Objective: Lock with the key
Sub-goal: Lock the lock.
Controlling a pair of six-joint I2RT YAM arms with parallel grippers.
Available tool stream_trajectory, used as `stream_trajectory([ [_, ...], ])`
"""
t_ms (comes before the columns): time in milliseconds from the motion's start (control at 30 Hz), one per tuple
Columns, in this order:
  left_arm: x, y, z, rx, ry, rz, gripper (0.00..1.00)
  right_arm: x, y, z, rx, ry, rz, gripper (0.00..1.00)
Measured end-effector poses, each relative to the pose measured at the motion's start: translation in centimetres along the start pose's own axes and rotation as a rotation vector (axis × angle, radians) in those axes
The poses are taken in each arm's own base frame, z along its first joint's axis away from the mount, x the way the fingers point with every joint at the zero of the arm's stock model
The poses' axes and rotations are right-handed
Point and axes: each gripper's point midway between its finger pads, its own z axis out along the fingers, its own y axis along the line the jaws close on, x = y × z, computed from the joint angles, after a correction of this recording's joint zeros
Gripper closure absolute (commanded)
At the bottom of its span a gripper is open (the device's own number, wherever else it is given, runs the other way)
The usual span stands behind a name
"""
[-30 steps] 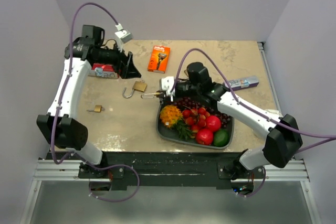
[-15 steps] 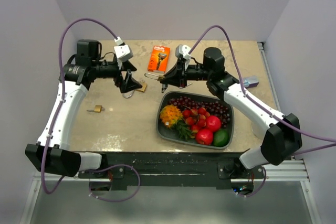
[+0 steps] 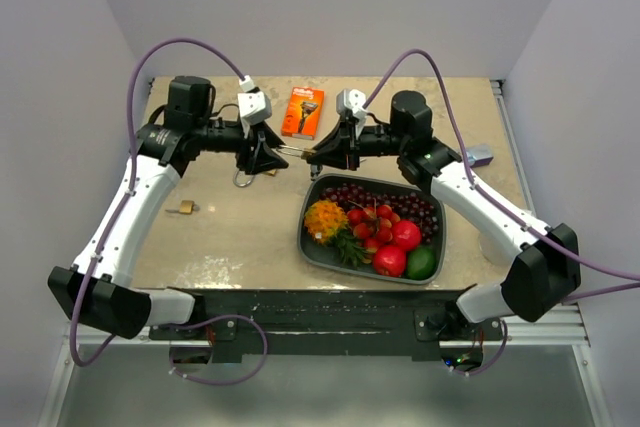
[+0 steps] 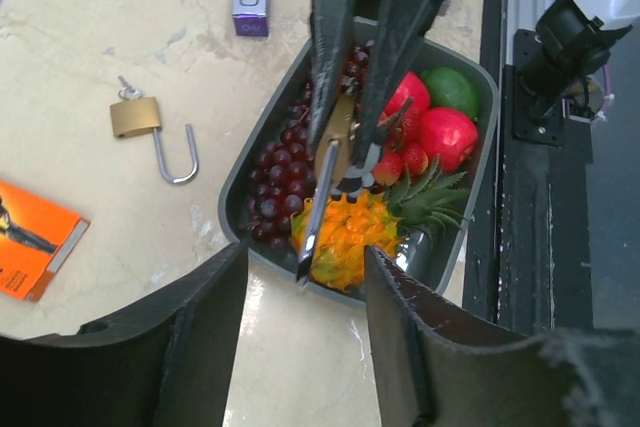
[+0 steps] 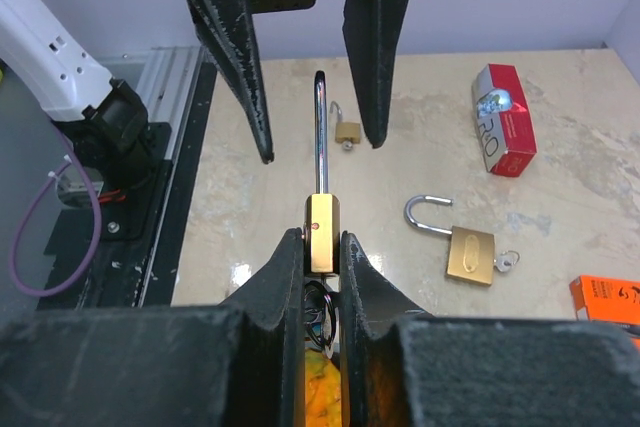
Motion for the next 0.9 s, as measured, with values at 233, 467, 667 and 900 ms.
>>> stream_trajectory([
  [233, 0.1, -1.5, 0.8, 0.052, 0.011, 0.017, 0.75, 0.3, 0.2, 0.1, -0.006, 0.011, -0.002, 1.00],
  [467, 0.3, -1.6, 0.9, 0.064, 0.014, 0.003, 1.00, 0.6, 0.4, 0.2, -0.016, 0.020, -0.013, 1.00],
  [667, 0.5, -1.9, 1.3, 0.087, 0.017, -0.021, 1.00, 0.9, 0.7, 0.1, -0.031, 0.028, -0.016, 1.00],
  [900, 0.5, -2.0, 1.6, 0.088, 0.017, -0.036, 1.00, 0.9, 0.9, 0.0, -0.053, 0.026, 0.006, 1.00],
])
